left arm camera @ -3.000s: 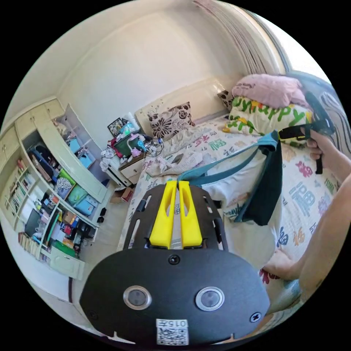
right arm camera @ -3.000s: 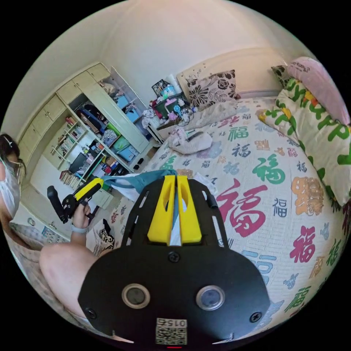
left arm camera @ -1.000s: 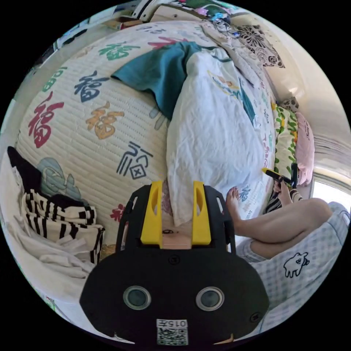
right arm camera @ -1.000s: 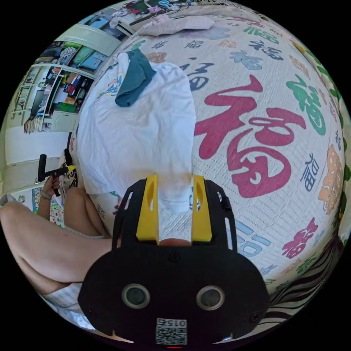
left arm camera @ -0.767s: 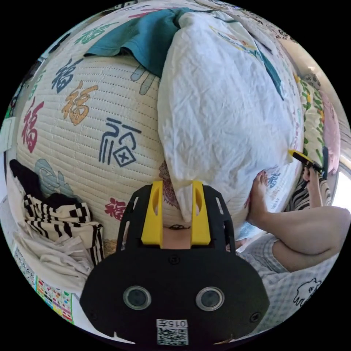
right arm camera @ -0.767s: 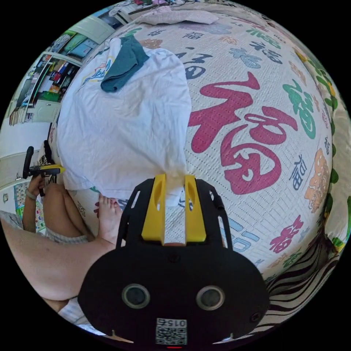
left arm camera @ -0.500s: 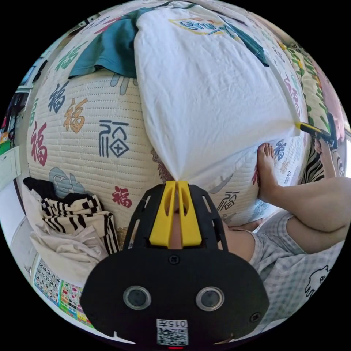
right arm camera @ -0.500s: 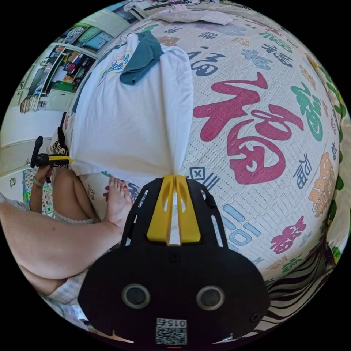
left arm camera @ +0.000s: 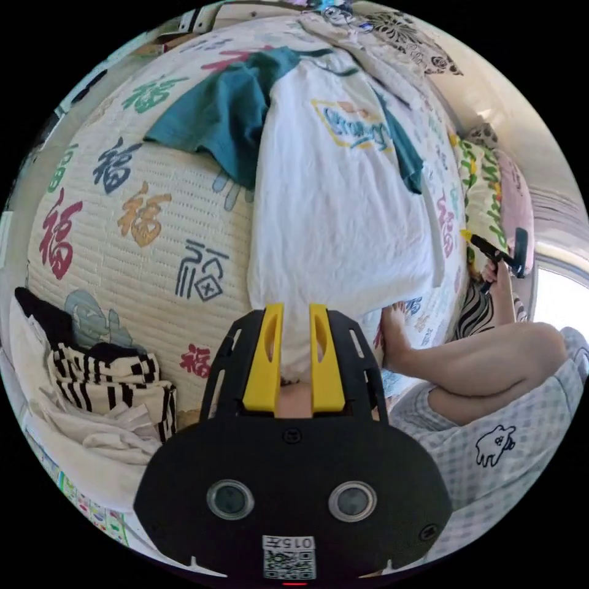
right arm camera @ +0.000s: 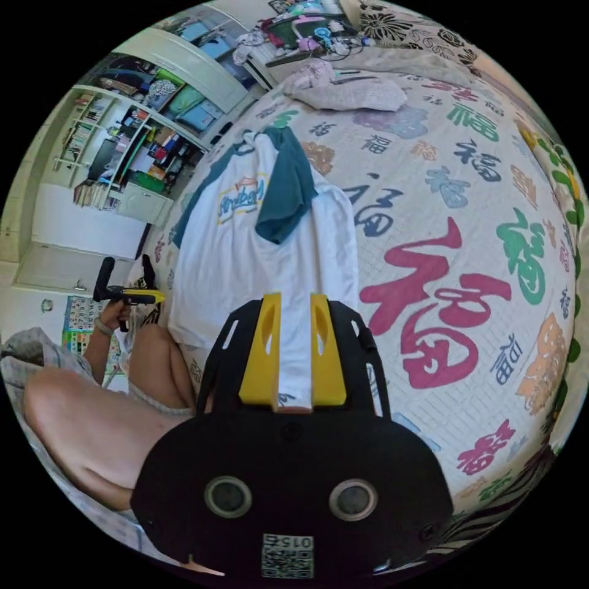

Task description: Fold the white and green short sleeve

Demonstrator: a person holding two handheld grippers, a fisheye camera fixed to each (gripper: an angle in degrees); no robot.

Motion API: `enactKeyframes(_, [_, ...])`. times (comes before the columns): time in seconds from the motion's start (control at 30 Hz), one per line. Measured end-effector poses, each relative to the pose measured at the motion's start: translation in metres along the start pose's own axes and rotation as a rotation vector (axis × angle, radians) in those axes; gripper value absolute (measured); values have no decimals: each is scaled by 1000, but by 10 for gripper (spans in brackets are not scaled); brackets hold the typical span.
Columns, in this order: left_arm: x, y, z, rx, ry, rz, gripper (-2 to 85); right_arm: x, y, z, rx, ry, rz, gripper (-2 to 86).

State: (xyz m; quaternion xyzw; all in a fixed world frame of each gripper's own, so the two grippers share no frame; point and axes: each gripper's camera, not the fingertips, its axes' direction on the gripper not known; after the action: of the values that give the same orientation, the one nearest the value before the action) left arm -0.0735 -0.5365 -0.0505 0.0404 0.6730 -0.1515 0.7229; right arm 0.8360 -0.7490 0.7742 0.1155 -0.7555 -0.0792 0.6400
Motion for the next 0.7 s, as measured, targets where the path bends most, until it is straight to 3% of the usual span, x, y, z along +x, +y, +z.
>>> enactKeyframes(0.17, [67,-70,-15,196,9,265,100,-34,-41,44,-50,48,-241,110])
enactKeyframes(0.3, [143,-127,3,278,-75,474,107,-62,-39,59,-19,263,-450,118])
enactKeyframes(0.37, [166,-147,15,272,-82,540,106,-64,-36,64,-32,308,-489,109])
enactKeyframes(0.53, [198,-177,73,51,-343,692,107,-53,-27,76,-114,423,-520,58])
enactKeyframes(0.7, [184,-162,56,158,-346,678,33,-38,-23,60,-102,370,-489,7])
